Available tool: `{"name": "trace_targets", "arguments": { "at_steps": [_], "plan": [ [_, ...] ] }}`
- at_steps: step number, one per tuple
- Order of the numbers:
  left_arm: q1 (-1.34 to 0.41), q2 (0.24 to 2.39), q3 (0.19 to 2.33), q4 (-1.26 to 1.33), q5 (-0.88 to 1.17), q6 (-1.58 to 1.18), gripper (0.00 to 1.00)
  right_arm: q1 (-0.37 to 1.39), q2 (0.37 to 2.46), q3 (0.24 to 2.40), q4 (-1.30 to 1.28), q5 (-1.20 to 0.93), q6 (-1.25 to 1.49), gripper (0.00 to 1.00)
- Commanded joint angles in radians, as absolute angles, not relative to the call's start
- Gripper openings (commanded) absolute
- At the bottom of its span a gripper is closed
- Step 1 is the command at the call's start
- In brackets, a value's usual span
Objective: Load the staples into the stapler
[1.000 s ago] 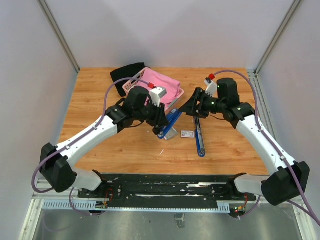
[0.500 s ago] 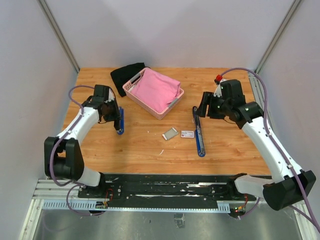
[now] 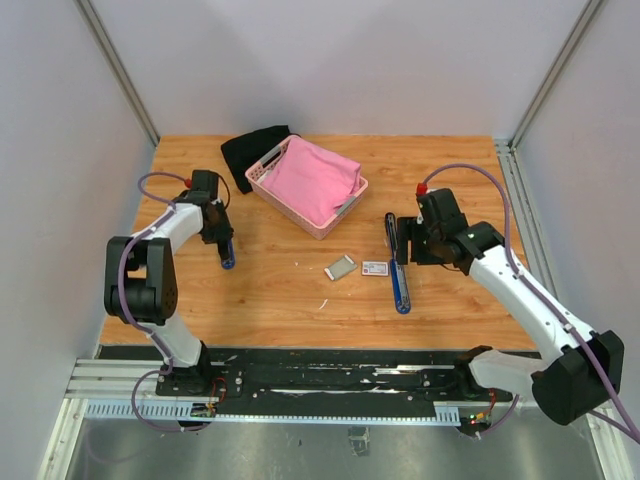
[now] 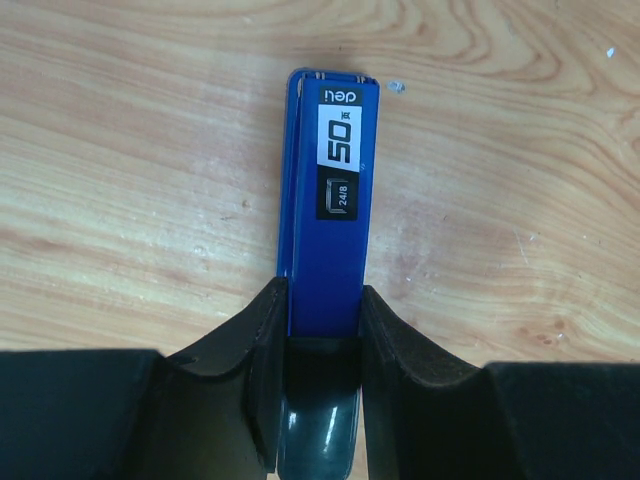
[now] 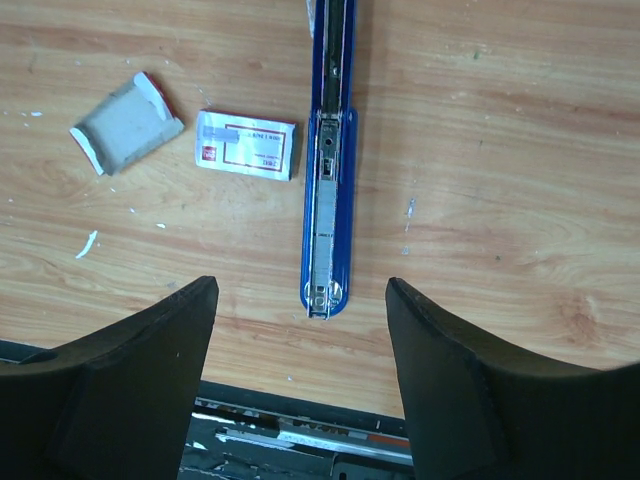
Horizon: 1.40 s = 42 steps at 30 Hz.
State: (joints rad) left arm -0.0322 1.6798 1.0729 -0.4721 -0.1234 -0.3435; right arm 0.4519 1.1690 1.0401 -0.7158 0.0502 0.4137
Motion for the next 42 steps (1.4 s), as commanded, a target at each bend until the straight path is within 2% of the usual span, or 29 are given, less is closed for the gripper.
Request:
{"name": "trace_targets", "arguments": {
  "at_steps": [1,3,7,9,15,19,34,42],
  "plan": [
    [-0.023,1.693,1.113,-0.415,-0.145,-0.333,0.29,0.480,1.190,1.015,-0.712,0.106,0.425,0.69],
    [-0.022,1.681,1.104,-0.407,-0.151,-0.333,0.45,0.482,1.202,1.004,-0.712,0.115,0.434,0.69],
    [-0.021,1.617,1.082,-0.385,-0.169,-0.326,0.84,0.482,1.229,0.975,-0.702,0.151,0.430,0.69],
    [-0.020,1.576,1.073,-0.380,-0.178,-0.314,0.91,0.484,1.243,0.962,-0.695,0.162,0.424,0.69],
    [-0.020,1.453,1.062,-0.386,-0.196,-0.281,0.98,0.526,1.305,0.928,-0.672,0.167,0.423,0.66],
    [-0.020,1.375,1.038,-0.376,-0.125,-0.311,0.99,0.541,1.356,0.912,-0.623,0.157,0.435,0.63],
    [-0.020,1.103,0.919,-0.416,0.075,-0.395,0.96,0.453,1.770,1.280,-0.545,0.233,0.319,0.50],
    [-0.020,1.085,0.908,-0.441,0.099,-0.403,0.95,0.445,1.890,1.358,-0.530,0.254,0.283,0.43]
  ]
}}
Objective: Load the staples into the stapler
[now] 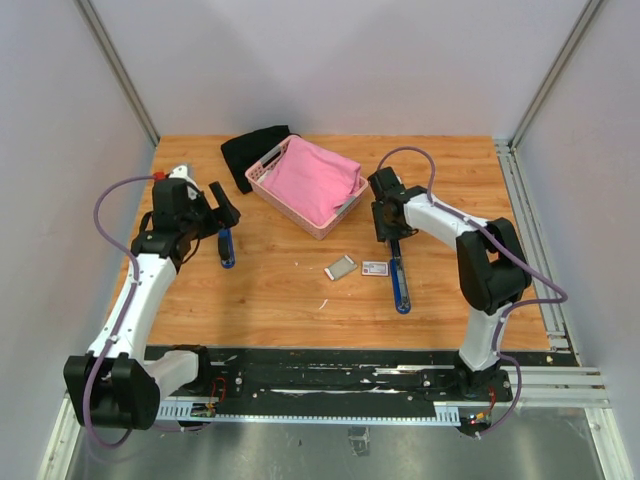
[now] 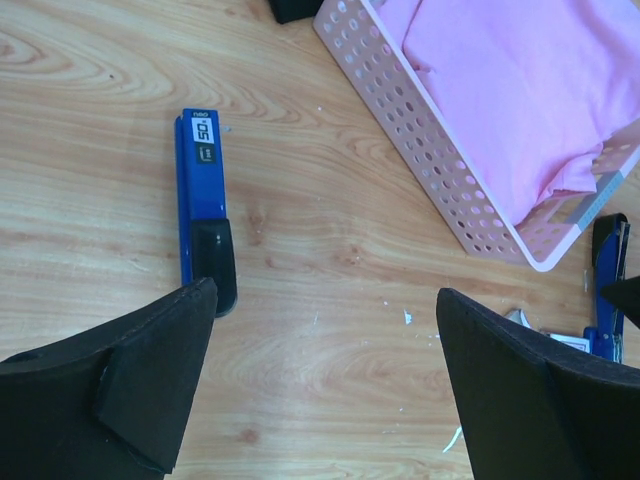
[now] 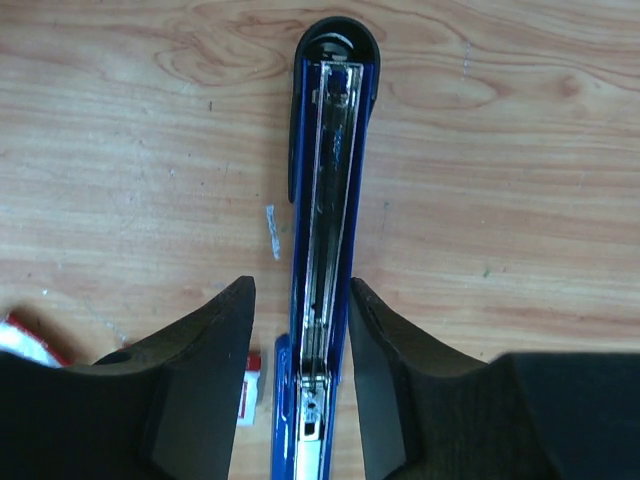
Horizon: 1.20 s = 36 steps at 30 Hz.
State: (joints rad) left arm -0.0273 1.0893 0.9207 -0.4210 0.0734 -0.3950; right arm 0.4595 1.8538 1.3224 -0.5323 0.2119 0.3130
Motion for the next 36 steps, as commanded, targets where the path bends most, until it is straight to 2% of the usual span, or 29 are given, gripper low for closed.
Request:
{"name": "trace_targets", "arguments": {
  "at_steps": [1,3,12,17,28,31,36],
  "plan": [
    [-0.021,1.089,0.910,-0.443,0.099,-0.403,0.95,0.444,1.898,1.359,-0.529,0.264,0.283,0.42],
    [-0.021,1.095,0.919,-0.447,0.100,-0.400,0.95,0.443,1.904,1.355,-0.531,0.289,0.290,0.38],
    [-0.020,1.099,0.940,-0.465,0.092,-0.396,0.95,0.438,1.890,1.325,-0.524,0.308,0.292,0.38],
    [-0.021,1.082,0.922,-0.472,0.084,-0.395,0.95,0.436,1.846,1.316,-0.522,0.295,0.278,0.42],
    [-0.021,1.090,0.933,-0.470,0.110,-0.395,0.95,0.402,1.894,1.284,-0.512,0.184,0.304,0.42],
    [-0.021,1.088,0.936,-0.474,0.114,-0.394,0.95,0.402,1.896,1.271,-0.497,0.173,0.304,0.39],
    [-0.021,1.076,0.926,-0.475,0.119,-0.397,0.95,0.400,1.902,1.264,-0.486,0.151,0.296,0.27]
  ]
}}
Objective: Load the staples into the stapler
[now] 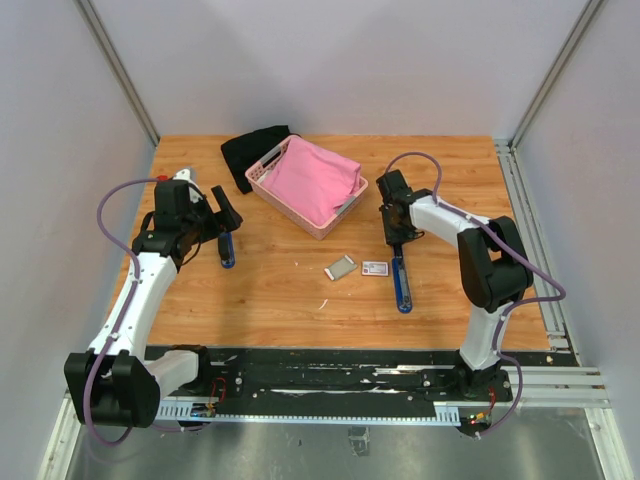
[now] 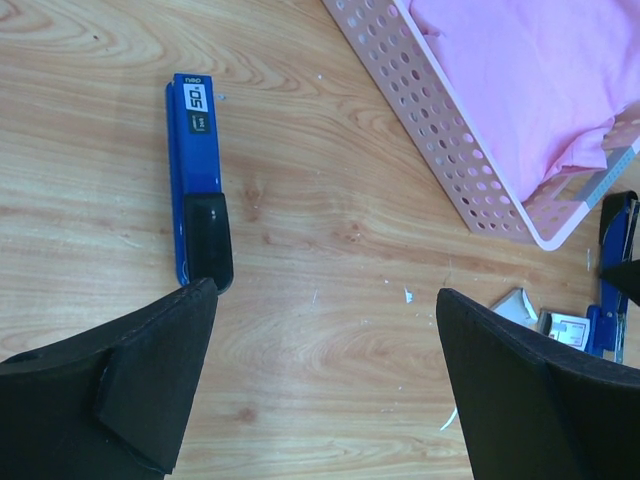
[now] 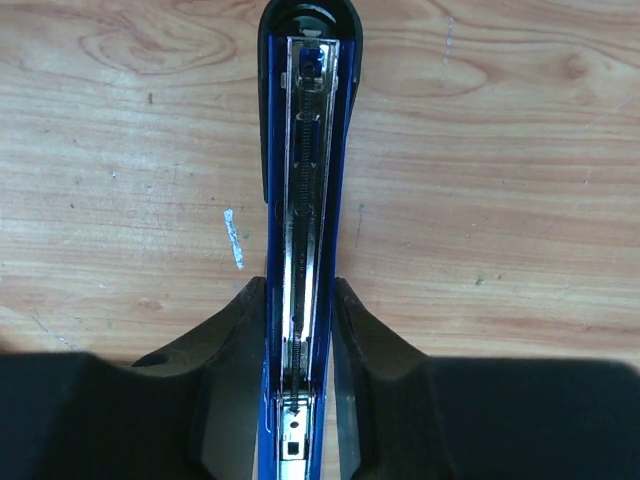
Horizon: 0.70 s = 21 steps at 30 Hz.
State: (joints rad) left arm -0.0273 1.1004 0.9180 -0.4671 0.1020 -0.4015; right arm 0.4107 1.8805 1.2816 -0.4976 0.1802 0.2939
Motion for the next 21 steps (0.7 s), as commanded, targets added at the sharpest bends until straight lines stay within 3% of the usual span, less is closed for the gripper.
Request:
{"name": "trace_targets", "arguments": {
  "at_steps": [1,4,8,21],
  "plan": [
    [-0.021,1.071,0.923,-0.476,0.120,-0.397,0.95,0.400,1.899,1.262,-0.484,0.143,0.293,0.22],
    [-0.021,1.056,0.915,-0.477,0.127,-0.391,0.95,0.400,1.865,1.242,-0.463,0.105,0.274,0.09],
    [-0.021,1.031,0.903,-0.474,0.148,-0.379,0.95,0.403,1.769,1.188,-0.402,0.051,0.236,0.01],
    [-0.021,0.956,0.816,-0.465,0.342,-0.349,0.94,0.460,1.473,0.928,-0.186,-0.100,0.118,0.01]
  ]
}}
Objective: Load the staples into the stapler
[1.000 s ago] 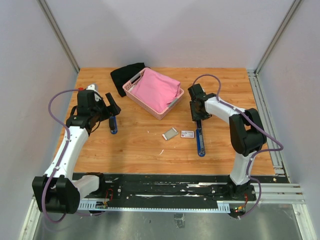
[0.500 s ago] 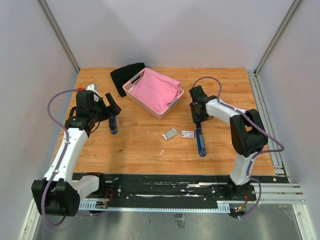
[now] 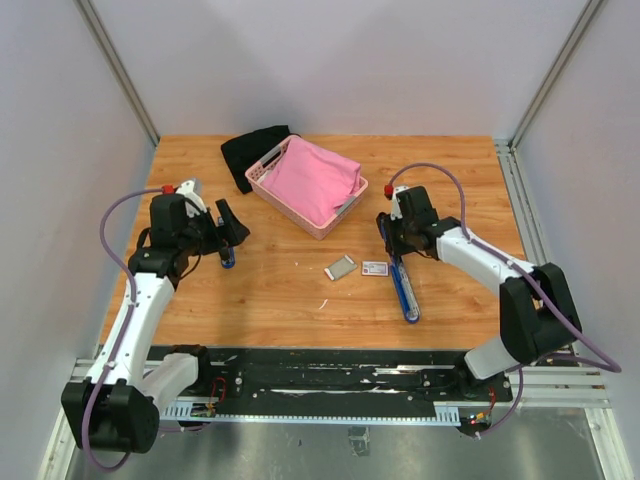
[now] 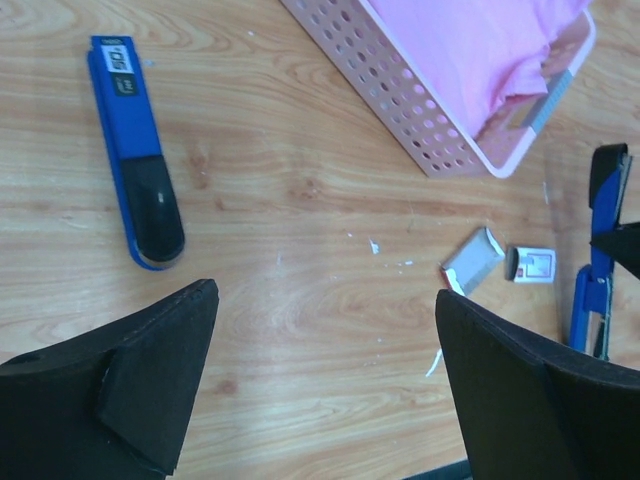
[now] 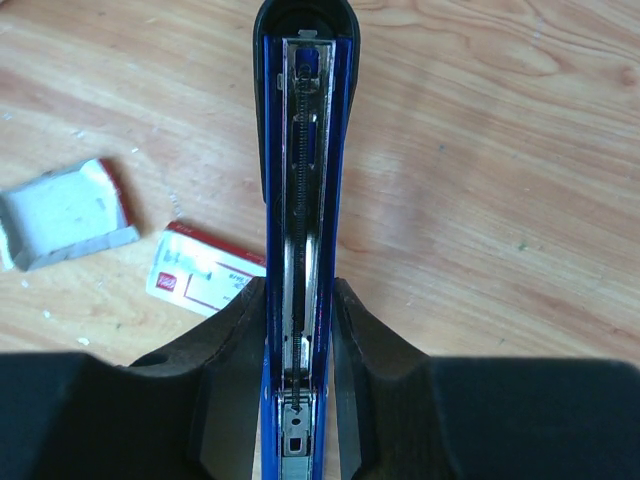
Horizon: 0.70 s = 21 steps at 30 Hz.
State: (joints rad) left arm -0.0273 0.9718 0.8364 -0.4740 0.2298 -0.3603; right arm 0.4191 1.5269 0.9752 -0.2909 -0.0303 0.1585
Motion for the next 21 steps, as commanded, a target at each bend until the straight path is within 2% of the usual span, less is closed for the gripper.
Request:
{"name": "trace_targets", "arguments": {
  "at_steps": [1,9,14,21],
  "plan": [
    [-0.021,0.961,0.813,-0.465,0.366,-0.363,0.93,0.477,1.469,0.923,-0.175,-0.103,0.119,0.01],
    [-0.076,0.980,0.823,-0.442,0.490,-0.474,0.92,0.660,1.536,0.945,-0.038,-0.140,0.154,0.01],
    [-0.111,0.977,0.735,-0.290,0.590,-0.625,0.92,0.762,1.594,0.993,0.027,-0.151,0.152,0.01],
    [-0.171,1.006,0.588,-0.080,0.627,-0.766,0.93,0.852,1.624,1.023,0.082,-0.181,0.104,0.01]
  ]
}}
